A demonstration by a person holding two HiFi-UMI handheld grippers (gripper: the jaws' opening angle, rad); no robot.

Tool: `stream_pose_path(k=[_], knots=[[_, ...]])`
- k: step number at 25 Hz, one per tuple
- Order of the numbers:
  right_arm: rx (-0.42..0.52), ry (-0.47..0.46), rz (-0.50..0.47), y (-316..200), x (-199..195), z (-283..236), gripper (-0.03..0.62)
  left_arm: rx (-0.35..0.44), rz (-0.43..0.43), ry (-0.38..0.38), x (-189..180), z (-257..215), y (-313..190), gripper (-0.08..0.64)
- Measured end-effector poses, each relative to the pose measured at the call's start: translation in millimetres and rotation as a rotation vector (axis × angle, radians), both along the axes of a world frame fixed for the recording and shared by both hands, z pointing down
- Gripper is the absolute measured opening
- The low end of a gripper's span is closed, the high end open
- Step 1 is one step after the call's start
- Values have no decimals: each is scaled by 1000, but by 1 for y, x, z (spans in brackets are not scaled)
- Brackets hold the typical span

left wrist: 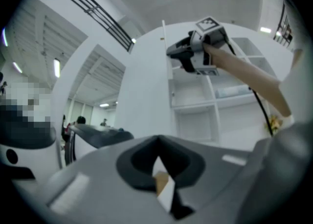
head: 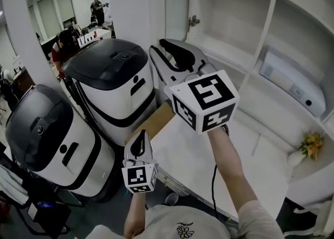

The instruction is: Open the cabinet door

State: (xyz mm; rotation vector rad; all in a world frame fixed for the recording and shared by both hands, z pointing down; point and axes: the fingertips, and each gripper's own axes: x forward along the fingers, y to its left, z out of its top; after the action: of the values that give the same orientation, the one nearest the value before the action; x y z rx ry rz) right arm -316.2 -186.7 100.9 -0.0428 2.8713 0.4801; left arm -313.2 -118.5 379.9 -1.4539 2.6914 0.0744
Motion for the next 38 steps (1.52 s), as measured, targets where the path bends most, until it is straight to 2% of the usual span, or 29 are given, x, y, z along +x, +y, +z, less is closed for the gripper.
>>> stream_pose_path(k=[7,12,19,24,33,38], knots=[[-7,-2,5,10,-27,-1,91,1,-101,19,-23,6,35,6],[44,-4,31,17,-51,1,91,-11,-164,14,-36,10,53,6],[31,24,27,21,-86,3,87,-16,-228,35,-51,19,75,6],[30,1,25,20,-93,3,86,-28,-265,52,-63,29,86,6],[20,-18,14,21,-93,3,89,-22,-262,40,-65,24,86,6],[46,6,-3,22,-91,4,95,-24,-258,38,-62,21,88,6]])
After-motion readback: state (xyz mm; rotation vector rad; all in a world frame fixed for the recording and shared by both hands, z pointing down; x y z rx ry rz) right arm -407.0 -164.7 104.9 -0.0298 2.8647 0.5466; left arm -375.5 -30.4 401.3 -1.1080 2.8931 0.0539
